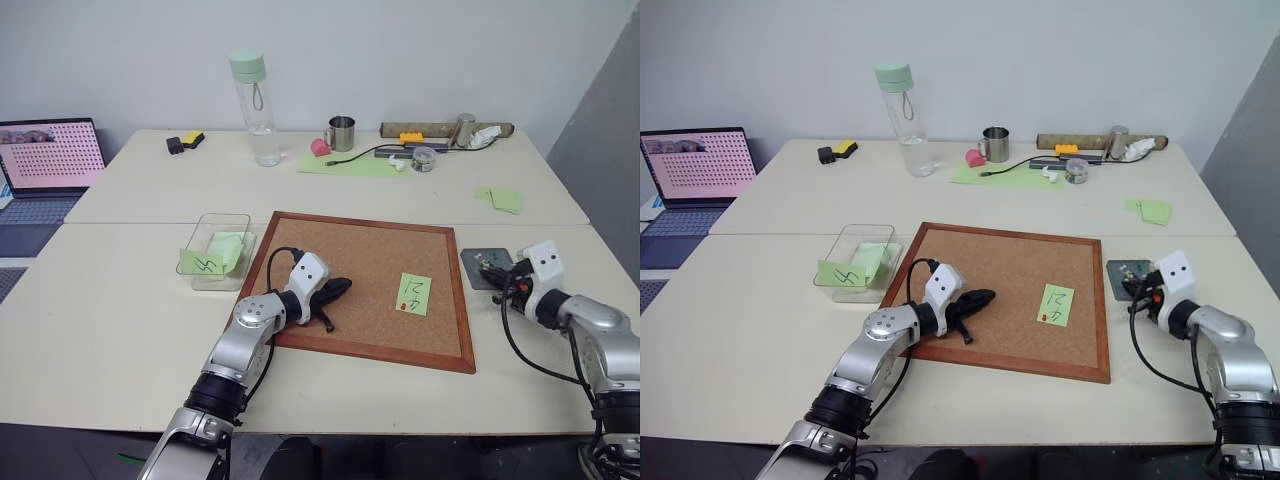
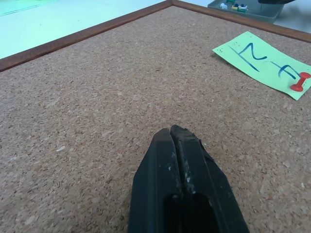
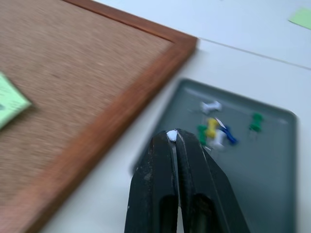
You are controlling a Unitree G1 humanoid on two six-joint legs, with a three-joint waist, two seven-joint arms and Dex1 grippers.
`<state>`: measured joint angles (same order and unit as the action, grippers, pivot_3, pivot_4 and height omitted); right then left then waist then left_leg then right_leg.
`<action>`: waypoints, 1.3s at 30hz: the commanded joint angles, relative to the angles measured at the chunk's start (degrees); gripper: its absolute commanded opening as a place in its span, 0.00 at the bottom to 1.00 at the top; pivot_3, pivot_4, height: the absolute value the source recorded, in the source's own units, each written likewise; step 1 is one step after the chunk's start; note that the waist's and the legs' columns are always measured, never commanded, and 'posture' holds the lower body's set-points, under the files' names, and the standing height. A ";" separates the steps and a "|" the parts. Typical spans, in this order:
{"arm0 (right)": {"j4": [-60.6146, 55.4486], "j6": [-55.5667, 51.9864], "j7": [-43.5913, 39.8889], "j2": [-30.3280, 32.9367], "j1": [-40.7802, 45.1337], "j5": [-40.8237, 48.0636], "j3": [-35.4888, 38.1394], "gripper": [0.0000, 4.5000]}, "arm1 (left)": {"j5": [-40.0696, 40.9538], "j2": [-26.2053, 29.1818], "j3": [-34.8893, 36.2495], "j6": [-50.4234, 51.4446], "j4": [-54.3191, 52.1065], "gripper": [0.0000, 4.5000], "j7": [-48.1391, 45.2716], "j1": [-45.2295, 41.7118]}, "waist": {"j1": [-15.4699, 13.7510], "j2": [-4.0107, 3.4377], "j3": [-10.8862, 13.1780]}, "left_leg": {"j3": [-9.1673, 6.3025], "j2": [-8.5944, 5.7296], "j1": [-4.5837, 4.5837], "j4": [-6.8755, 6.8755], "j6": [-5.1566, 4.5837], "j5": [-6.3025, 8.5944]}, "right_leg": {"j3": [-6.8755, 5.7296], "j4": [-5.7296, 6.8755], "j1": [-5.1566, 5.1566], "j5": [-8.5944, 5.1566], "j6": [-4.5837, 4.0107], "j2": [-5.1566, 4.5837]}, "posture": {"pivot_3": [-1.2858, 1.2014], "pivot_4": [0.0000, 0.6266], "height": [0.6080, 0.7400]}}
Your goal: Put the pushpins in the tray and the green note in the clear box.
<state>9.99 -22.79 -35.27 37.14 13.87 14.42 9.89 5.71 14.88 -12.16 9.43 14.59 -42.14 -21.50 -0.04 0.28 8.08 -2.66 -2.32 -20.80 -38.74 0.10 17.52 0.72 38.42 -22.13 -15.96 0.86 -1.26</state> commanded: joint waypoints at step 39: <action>-13.10 8.95 -17.67 -4.64 -3.09 1.41 -15.42 0.38 | -2.01 0.85 -2.51 1.63 1.79 0.00 -0.41 3.19 | -0.03 0.03 0.03 | -0.22 0.02 -0.02 0.08 -0.01 0.01 | -0.20 -0.44 0.15 0.03 0.04 0.01 | 0.52 0.24 1.00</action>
<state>-2.04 -14.88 -52.35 32.63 10.85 14.72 -6.78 5.23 15.10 -12.86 9.29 13.76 -42.02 -21.14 -0.07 0.32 8.11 -2.88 -2.30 -20.83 -38.65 0.09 17.53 0.51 37.98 -21.98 -15.93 0.90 -1.25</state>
